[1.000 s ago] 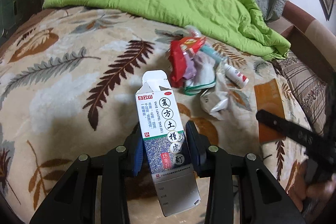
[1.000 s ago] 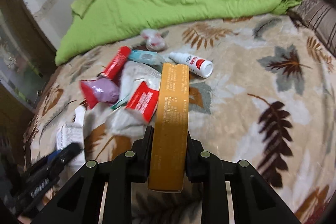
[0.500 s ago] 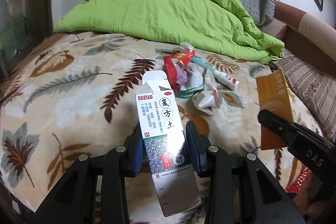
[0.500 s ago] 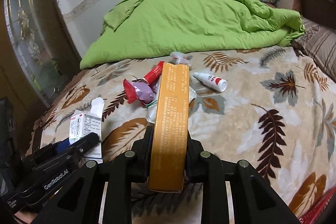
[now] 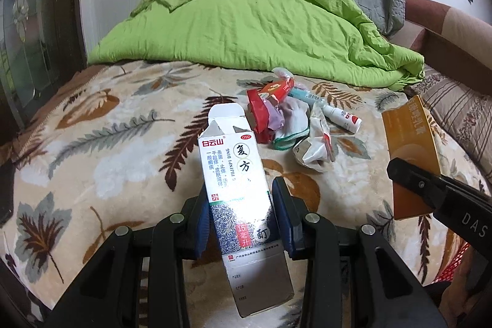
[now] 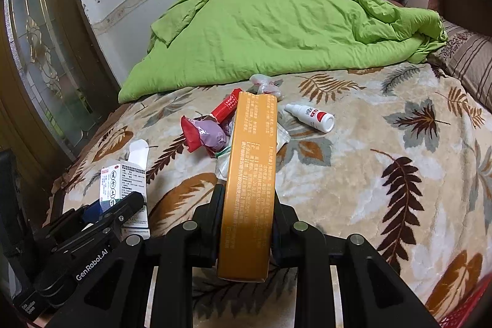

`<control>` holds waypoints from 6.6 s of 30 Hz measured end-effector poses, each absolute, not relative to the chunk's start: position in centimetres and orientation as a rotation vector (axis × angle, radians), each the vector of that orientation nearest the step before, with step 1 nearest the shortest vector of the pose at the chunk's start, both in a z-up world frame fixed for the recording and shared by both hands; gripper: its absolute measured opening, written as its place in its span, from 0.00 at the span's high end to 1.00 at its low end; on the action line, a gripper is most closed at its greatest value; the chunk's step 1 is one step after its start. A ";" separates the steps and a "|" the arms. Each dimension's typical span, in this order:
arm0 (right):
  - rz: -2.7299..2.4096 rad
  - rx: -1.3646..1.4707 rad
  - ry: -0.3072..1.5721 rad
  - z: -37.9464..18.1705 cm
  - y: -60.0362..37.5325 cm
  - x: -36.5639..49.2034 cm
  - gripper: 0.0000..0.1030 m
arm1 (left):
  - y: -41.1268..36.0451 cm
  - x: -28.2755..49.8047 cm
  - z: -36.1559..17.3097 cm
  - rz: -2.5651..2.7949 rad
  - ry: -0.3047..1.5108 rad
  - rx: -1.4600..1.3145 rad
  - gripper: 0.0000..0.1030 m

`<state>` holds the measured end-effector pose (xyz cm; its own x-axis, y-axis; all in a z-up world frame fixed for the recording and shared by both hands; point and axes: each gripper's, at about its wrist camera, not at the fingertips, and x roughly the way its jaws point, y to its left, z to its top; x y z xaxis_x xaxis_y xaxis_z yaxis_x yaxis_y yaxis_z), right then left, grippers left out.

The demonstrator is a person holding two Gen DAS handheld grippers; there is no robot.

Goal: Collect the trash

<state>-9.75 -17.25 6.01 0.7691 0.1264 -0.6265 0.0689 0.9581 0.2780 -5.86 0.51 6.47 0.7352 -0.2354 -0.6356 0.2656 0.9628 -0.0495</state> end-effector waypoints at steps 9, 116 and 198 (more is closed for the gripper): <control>0.029 0.290 0.688 6.1 -17.1 -9.9 0.74 | 0.3 -5.9 6.4 -0.269 0.670 0.069 0.65; 0.027 0.362 0.655 6.4 -17.9 -10.7 0.74 | 1.9 -2.5 3.8 -0.321 0.840 -0.043 0.69; 0.038 0.746 0.918 0.3 -23.1 0.4 0.58 | -0.4 6.5 5.9 -0.377 0.865 -0.171 0.34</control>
<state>0.44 -23.07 0.26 0.6248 0.3338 -0.7058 0.2747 0.7522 0.5989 6.49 -0.39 5.88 0.5881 -0.3899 -0.7086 0.2533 0.9208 -0.2965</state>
